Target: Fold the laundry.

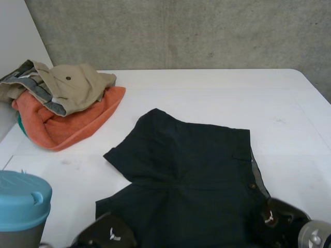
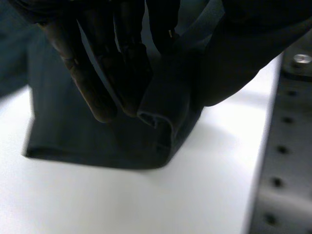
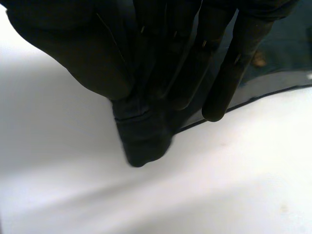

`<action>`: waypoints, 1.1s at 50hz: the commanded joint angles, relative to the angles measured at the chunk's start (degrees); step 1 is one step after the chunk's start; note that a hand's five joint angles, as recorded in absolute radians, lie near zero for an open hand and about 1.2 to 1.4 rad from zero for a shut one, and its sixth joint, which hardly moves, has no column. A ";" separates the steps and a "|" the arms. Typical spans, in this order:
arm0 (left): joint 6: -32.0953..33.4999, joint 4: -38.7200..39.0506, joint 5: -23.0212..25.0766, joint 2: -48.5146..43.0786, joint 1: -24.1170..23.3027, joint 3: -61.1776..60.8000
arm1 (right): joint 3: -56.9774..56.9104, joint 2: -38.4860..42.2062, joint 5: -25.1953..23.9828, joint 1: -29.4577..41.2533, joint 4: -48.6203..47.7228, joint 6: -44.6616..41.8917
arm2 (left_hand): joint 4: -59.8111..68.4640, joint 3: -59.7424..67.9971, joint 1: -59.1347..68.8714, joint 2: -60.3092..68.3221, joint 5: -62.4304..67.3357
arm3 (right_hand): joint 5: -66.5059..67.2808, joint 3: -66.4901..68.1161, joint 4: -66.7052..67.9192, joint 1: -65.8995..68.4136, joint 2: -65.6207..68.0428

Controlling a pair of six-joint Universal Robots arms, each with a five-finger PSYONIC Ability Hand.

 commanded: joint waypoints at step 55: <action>-3.98 43.21 -7.09 -29.27 4.08 36.39 | -25.93 23.07 3.06 1.84 -22.11 38.63 | -58.52 -58.01 -55.43 -58.36 -56.41 | -53.49 -54.78 -55.21 -51.12 -54.35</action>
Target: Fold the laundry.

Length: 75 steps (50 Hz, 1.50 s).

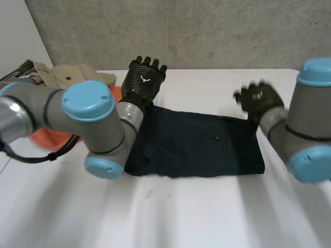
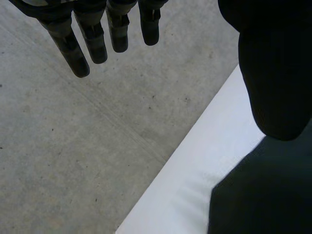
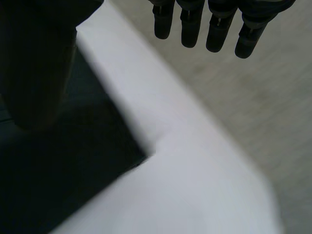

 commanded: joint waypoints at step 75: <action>-22.52 -21.17 -0.38 -9.42 -11.47 14.32 | 2.08 -1.62 -14.46 -3.54 5.51 16.83 | -1.76 -2.41 -0.63 -2.03 -2.76 | -2.72 -2.24 -2.51 -2.79 -2.29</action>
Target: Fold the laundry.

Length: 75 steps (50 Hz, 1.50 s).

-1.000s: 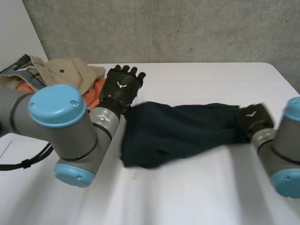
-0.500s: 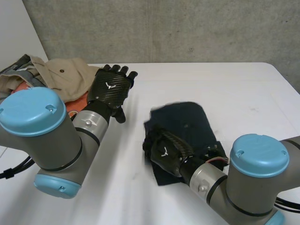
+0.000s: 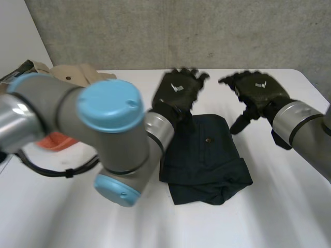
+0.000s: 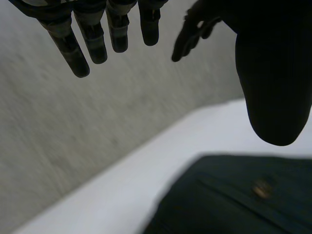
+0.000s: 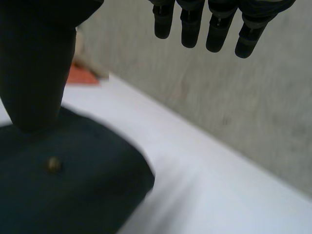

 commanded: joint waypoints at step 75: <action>-1.52 -11.65 39.32 22.81 10.14 -15.10 | 1.31 14.09 7.65 -5.53 -25.42 12.76 | -1.72 -2.36 -0.59 -1.98 -2.71 | 67.29 67.81 67.69 67.31 67.78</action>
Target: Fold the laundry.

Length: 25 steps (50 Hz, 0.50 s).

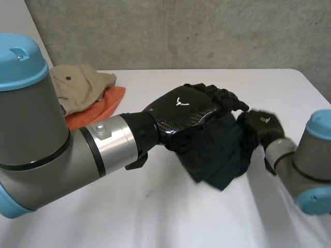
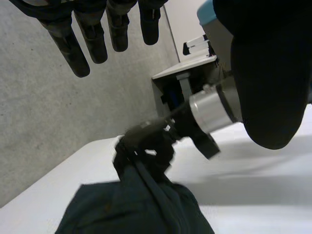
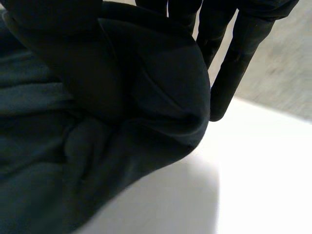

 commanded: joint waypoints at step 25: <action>-10.19 4.53 -0.27 -2.54 0.48 5.06 | -88.60 49.90 2.05 -26.69 35.88 2.71 | -1.21 -1.84 0.01 -1.17 -2.20 | -50.90 -55.01 -58.42 -44.88 -52.59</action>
